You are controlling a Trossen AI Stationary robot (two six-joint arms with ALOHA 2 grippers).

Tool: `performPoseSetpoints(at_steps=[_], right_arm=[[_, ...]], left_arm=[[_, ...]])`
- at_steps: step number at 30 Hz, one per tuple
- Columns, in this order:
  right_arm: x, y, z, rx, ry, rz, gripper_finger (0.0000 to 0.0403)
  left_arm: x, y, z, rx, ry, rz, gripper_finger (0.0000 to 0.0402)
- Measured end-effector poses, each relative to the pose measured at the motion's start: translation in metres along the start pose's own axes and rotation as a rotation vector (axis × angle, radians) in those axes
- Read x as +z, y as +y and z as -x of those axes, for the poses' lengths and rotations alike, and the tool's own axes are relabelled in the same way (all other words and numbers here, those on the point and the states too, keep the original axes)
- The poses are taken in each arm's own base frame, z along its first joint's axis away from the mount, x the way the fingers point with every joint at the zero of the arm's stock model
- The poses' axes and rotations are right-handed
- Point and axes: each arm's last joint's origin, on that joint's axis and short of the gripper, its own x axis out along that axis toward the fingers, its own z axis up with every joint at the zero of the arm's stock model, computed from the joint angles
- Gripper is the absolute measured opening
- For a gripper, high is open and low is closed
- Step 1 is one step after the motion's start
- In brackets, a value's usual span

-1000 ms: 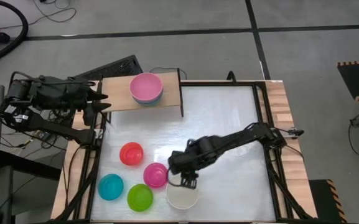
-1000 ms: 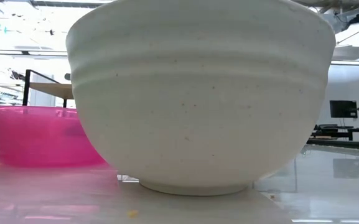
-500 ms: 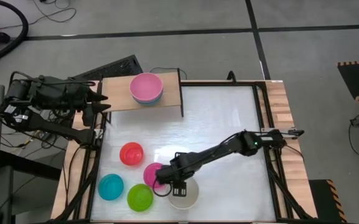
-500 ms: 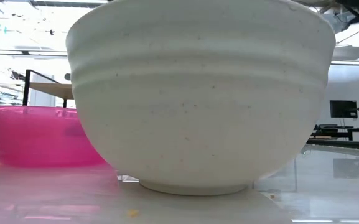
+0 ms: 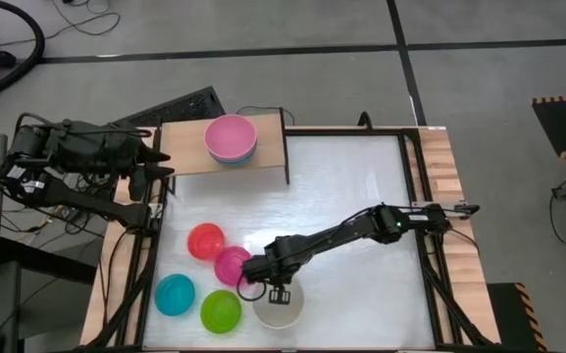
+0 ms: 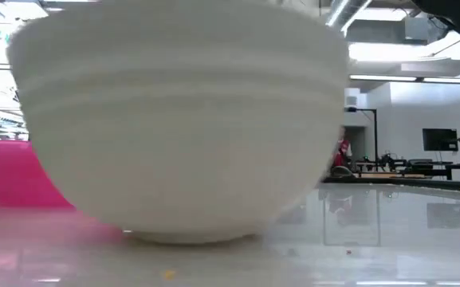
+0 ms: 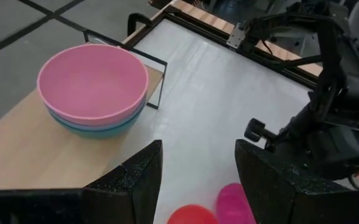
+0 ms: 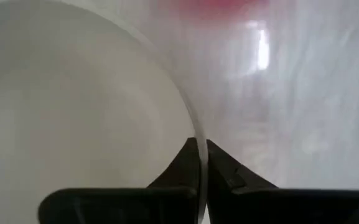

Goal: Place and stack bowls onto a shelf
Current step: Stack the large white bowl on top of the large pink bowl on the shelf

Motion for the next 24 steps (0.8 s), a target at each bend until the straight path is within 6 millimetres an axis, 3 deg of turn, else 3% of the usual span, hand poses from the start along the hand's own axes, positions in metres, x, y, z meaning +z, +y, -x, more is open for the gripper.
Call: performPoseSetpoints(at_steps=[5,8,10,14,20,24], right_arm=[[-0.014,-0.008,0.016,-0.006,0.117,0.032,0.0026],[-0.021,-0.019,0.045,-0.012,0.125,0.075,0.0026],[-0.027,-0.034,0.076,-0.001,0.095,0.07,0.0026],[-0.03,-0.079,0.136,-0.025,-0.1,-0.029,0.0026],[-0.028,-0.16,0.221,-0.127,-0.607,-0.271,0.0026],[-0.024,-0.217,0.257,-0.129,-0.907,-0.457,0.0026]], left_arm=[[0.0,0.001,0.0,0.021,-0.009,-0.013,0.0186],[0.0,0.001,0.0,0.035,-0.012,-0.014,0.0186],[0.0,0.001,0.0,0.046,-0.017,-0.014,0.0186],[0.0,0.002,0.0,0.053,-0.021,-0.015,0.0186],[0.001,0.002,0.0,0.082,-0.035,-0.026,0.0186],[0.001,0.003,0.0,0.104,-0.045,-0.026,0.0186]])
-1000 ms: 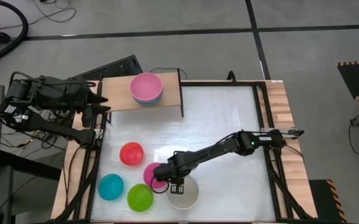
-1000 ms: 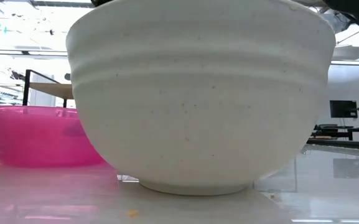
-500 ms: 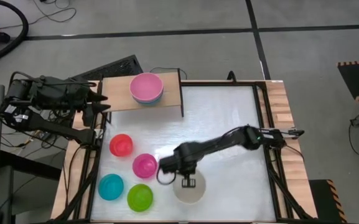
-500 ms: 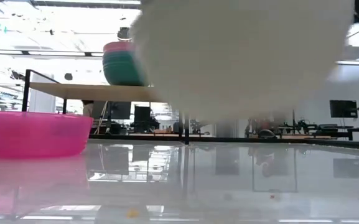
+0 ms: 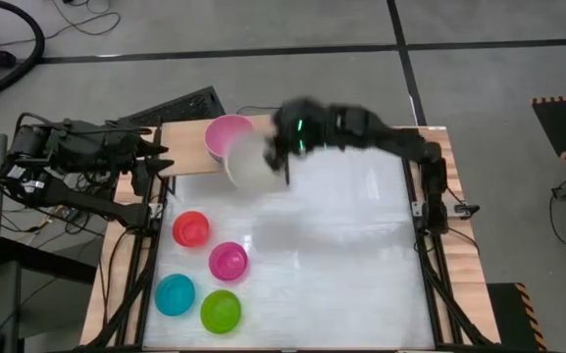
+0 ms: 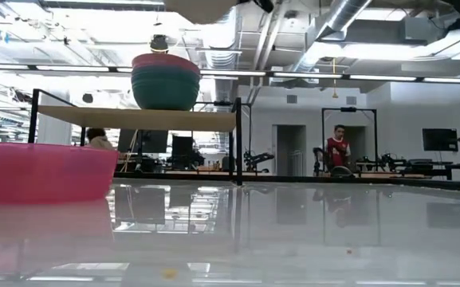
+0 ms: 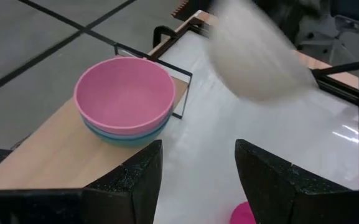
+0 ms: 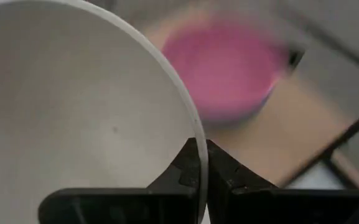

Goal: Place and stack bowls onto a shelf
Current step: Stack the large white bowl on top of the large pink bowl on the shelf

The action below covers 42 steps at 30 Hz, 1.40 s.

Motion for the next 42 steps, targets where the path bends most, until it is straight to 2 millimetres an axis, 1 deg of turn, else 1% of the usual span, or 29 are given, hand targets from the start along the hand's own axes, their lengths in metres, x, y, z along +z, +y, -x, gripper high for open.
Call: performPoseSetpoints(at_steps=[2,3,5,7,10,14,16,17,19,20,23,25,28,32,42], right_arm=[[0.017,-0.022,-0.002,-0.022,-0.098,-0.097,0.0026],[0.022,-0.032,-0.008,-0.031,-0.128,-0.126,0.0026],[0.033,-0.046,-0.021,0.006,-0.199,-0.155,0.0026],[0.033,-0.062,-0.035,0.023,-0.166,-0.163,0.0026],[0.033,-0.08,-0.054,0.034,-0.154,-0.164,0.0026],[0.037,-0.103,-0.06,0.054,-0.153,-0.15,0.0026],[0.039,-0.107,-0.066,0.078,-0.174,-0.137,0.0026],[0.037,-0.111,-0.069,0.09,-0.149,-0.134,0.0026],[0.033,-0.112,-0.079,0.139,-0.112,-0.117,0.0026],[0.031,-0.11,-0.085,0.155,-0.109,-0.1,0.0026],[0.024,-0.111,-0.093,0.156,-0.054,-0.072,0.0026],[0.022,-0.108,-0.1,0.165,-0.055,-0.051,0.0026],[0.019,-0.113,-0.104,0.168,-0.028,-0.048,0.0026],[0.02,-0.112,-0.102,0.172,-0.043,-0.016,0.0029],[0.022,-0.112,-0.102,0.182,-0.064,0.027,0.0116]], left_arm=[[0.0,0.0,0.0,0.012,-0.006,0.001,0.0186],[0.0,0.001,0.0,0.021,-0.009,0.003,0.0186],[0.001,0.001,0.0,0.04,-0.019,0.02,0.0186],[0.001,0.002,0.0,0.057,-0.027,0.033,0.0186],[0.001,0.003,0.0,0.103,-0.05,0.053,0.0186],[0.002,0.005,0.0,0.161,-0.085,0.115,0.0186],[0.003,0.005,0.0,0.182,-0.098,0.131,0.0186],[0.003,0.006,0.001,0.191,-0.104,0.138,0.0186],[0.003,0.006,0.001,0.206,-0.115,0.161,0.0186],[0.003,0.006,0.001,0.214,-0.121,0.17,0.0186],[0.003,0.007,0.001,0.232,-0.136,0.202,0.0186],[0.003,0.007,0.001,0.239,-0.142,0.215,0.0186],[0.004,0.007,0.001,0.247,-0.146,0.214,0.0186],[0.004,0.008,0.001,0.267,-0.159,0.214,0.0186],[0.004,0.008,0.001,0.273,-0.163,0.215,0.0186]])
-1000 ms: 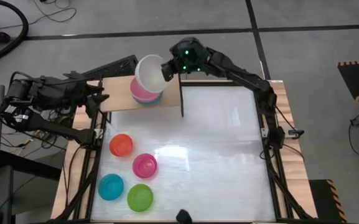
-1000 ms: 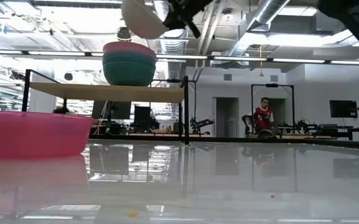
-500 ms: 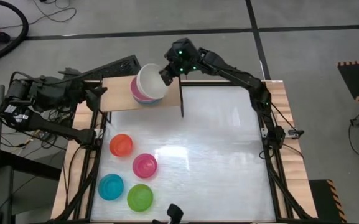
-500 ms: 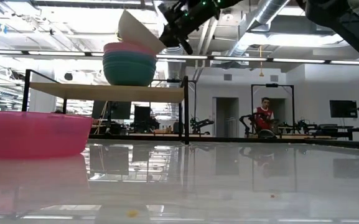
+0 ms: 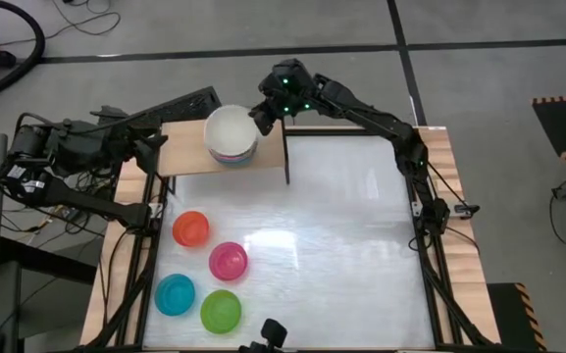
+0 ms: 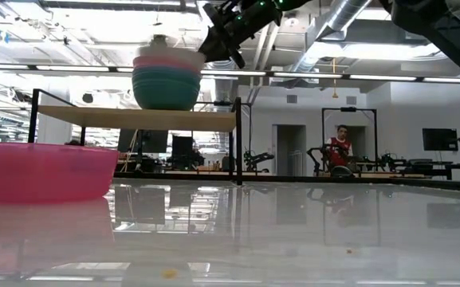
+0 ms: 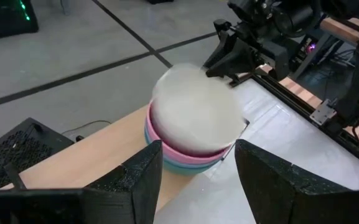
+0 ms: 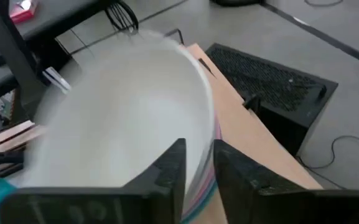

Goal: Place and stack bowls onto a shelf
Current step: Stack the large white bowl on top of the large pink bowl on the shelf, then adjust the stacked large bowls on the shelf

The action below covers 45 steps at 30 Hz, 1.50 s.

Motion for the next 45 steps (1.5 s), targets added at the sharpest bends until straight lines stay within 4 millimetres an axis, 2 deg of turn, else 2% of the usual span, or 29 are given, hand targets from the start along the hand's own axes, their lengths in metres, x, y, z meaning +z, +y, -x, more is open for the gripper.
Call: performPoseSetpoints(at_steps=[7,10,14,19,23,26,30,34,36,39,43,45], right_arm=[[0.01,-0.008,0.003,-0.003,-0.09,0.012,0.0182],[0.018,-0.008,0.015,0.027,-0.129,0.02,0.0195],[0.031,0.015,0.041,0.161,-0.177,0.091,0.0191],[0.03,0.045,0.071,0.199,-0.133,0.187,0.0177],[0.038,0.061,0.114,0.182,-0.171,0.209,0.0171],[0.042,0.07,0.145,0.129,-0.207,0.215,0.017],[0.042,0.078,0.175,0.052,-0.225,0.219,0.0171],[0.041,0.08,0.207,-0.03,-0.239,0.21,0.017],[0.039,0.08,0.216,-0.066,-0.231,0.204,0.017],[0.036,0.078,0.22,-0.1,-0.203,0.198,0.0169],[0.031,0.077,0.216,-0.102,-0.152,0.146,0.0169],[0.026,0.075,0.202,-0.109,-0.086,0.138,0.0169]], left_arm=[[0.0,0.0,0.0,0.0,0.0,0.001,0.0186],[0.0,0.0,0.0,0.0,0.0,0.001,0.0186],[0.0,0.0,0.0,-0.01,0.008,0.002,0.0186],[-0.006,-0.007,-0.005,-0.089,0.133,-0.03,0.0186],[-0.017,-0.018,-0.022,-0.025,0.31,-0.079,0.0186],[-0.028,-0.032,-0.041,0.047,0.406,-0.152,0.0186],[-0.055,-0.045,-0.071,0.07,0.533,-0.21,0.0186],[-0.097,-0.045,-0.095,0.03,0.657,-0.192,0.0186],[-0.118,-0.041,-0.104,-0.012,0.692,-0.149,0.0186],[-0.149,-0.031,-0.114,-0.043,0.716,-0.082,0.0186],[-0.185,-0.016,-0.125,0.01,0.771,-0.017,0.0186],[-0.2,-0.01,-0.129,0.043,0.81,0.008,0.0186]])
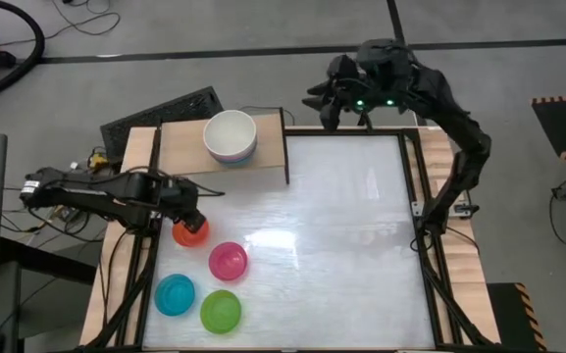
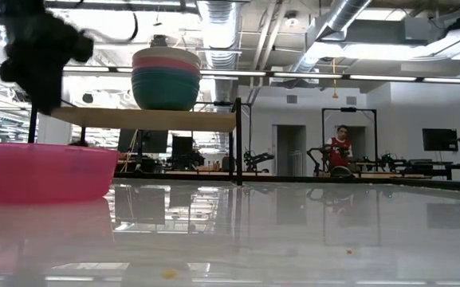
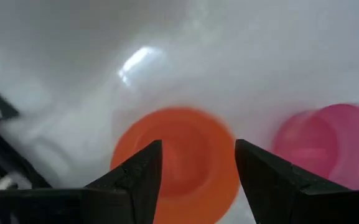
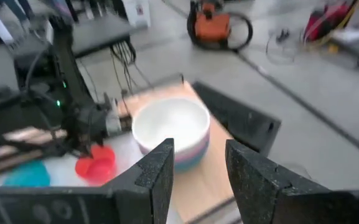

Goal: Place and stack bowls onto a shelf
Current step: Adjust the stacked large bowls on the shelf

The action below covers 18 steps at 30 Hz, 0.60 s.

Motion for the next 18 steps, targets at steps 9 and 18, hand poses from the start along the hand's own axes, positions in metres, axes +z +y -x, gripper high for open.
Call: performPoseSetpoints(at_steps=[9,18], right_arm=[[-0.047,0.002,-0.107,-0.033,0.348,0.081,0.0169],[-0.107,-0.008,-0.217,-0.039,0.527,0.141,0.0169]], left_arm=[[-0.014,0.006,-0.03,-0.003,0.058,0.044,0.0186],[-0.013,0.004,-0.03,-0.026,0.055,0.071,0.0186]])
